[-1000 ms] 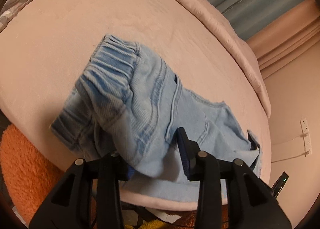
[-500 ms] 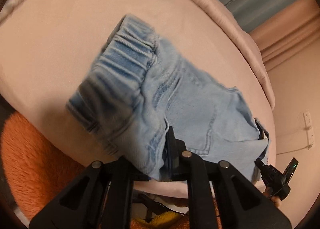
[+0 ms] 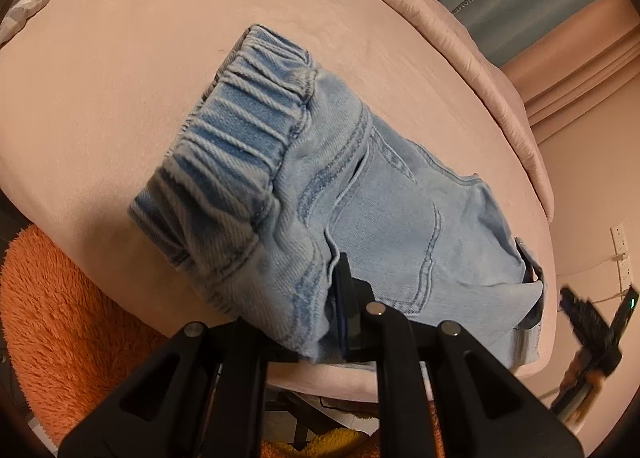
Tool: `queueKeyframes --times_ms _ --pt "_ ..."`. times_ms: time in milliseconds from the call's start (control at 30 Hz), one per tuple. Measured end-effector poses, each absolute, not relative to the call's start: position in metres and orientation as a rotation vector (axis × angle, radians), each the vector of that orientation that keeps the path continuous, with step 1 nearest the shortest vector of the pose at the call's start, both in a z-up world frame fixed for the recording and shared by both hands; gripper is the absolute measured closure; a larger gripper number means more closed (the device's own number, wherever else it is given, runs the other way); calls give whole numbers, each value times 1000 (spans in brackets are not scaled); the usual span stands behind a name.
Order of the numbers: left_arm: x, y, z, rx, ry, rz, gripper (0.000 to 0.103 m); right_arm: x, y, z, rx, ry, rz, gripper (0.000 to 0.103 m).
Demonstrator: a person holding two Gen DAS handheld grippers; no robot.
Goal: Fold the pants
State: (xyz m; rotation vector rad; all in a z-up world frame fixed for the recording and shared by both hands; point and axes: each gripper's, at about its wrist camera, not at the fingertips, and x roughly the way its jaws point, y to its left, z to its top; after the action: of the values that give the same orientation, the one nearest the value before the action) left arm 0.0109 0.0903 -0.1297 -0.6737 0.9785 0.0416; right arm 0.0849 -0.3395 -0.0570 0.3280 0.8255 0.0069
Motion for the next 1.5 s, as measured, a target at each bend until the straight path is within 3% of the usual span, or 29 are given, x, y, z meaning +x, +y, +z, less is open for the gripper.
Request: queueKeyframes --times_ms 133,267,300,333,433,633,733,1000,1300,1500 --pt "9 92 -131 -685 976 39 89 134 -324 -56 243 861 30 59" --pt "6 95 -132 -691 973 32 89 174 -297 -86 49 1010 -25 62" --pt "6 95 -132 -691 973 28 89 180 -291 -95 5 1030 -31 67" --pt "6 96 -132 -692 975 25 89 184 -288 -102 -32 1045 -39 89" --pt "6 100 -132 -697 985 16 89 187 -304 -99 41 1021 -27 94" --pt "3 109 -134 -743 986 -16 89 116 -401 -25 364 719 -137 94" --pt "3 114 -134 -756 994 -38 89 62 -445 -31 505 648 -243 94" --pt "6 115 -124 -733 1023 -56 92 8 -483 -149 734 908 -371 94" --pt "7 108 -123 -704 1037 -46 89 7 -479 -114 724 796 -334 94" --pt "8 107 -126 -711 1042 -33 88 9 -480 -144 747 886 -366 94"
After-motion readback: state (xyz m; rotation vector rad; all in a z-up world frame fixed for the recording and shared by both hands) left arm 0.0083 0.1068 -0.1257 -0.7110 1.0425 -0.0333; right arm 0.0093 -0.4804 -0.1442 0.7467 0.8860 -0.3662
